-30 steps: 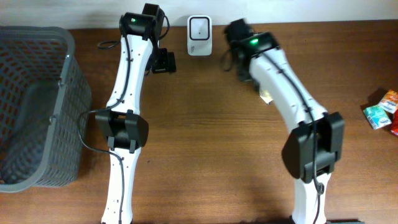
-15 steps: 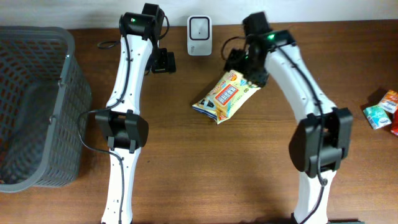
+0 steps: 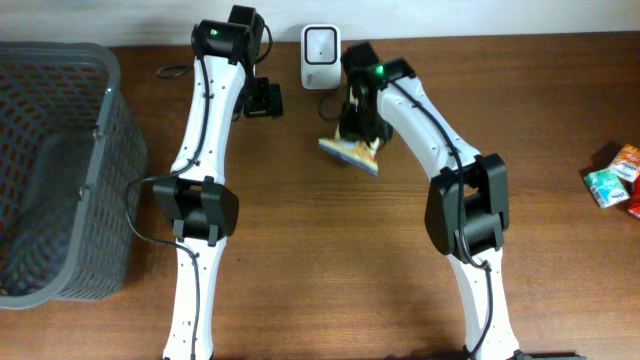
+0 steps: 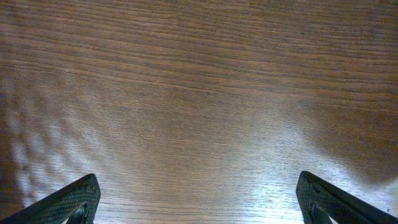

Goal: Scan the item barcode

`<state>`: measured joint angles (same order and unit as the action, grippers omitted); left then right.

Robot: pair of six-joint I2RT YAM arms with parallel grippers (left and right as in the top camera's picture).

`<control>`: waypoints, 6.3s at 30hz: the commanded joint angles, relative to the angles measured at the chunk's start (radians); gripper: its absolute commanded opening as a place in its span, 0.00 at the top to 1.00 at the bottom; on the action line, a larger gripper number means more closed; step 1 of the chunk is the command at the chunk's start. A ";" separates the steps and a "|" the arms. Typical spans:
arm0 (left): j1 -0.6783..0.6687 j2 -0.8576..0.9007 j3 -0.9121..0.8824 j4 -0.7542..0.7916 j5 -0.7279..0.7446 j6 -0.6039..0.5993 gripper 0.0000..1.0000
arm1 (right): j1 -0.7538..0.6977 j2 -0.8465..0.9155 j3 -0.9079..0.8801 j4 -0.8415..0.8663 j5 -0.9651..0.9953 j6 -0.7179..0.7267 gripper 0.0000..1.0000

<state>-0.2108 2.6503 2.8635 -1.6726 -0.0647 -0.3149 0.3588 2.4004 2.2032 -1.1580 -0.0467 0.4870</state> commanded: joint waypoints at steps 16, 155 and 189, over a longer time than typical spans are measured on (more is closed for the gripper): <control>0.002 0.018 -0.002 -0.001 -0.011 -0.006 0.01 | -0.145 -0.111 0.159 0.373 -0.001 -0.163 0.96; 0.131 -2.646 -2.855 1.612 -0.161 0.308 0.01 | -0.333 -2.397 -2.198 1.077 0.063 -0.409 0.01; 0.222 -2.645 -2.855 1.597 -0.029 0.309 0.01 | -0.333 -2.397 -2.198 1.077 0.063 -0.409 0.02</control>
<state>0.0151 0.0128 0.0166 -0.0784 -0.0860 -0.0185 0.0311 0.0101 0.0143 -0.0784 0.0143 0.0788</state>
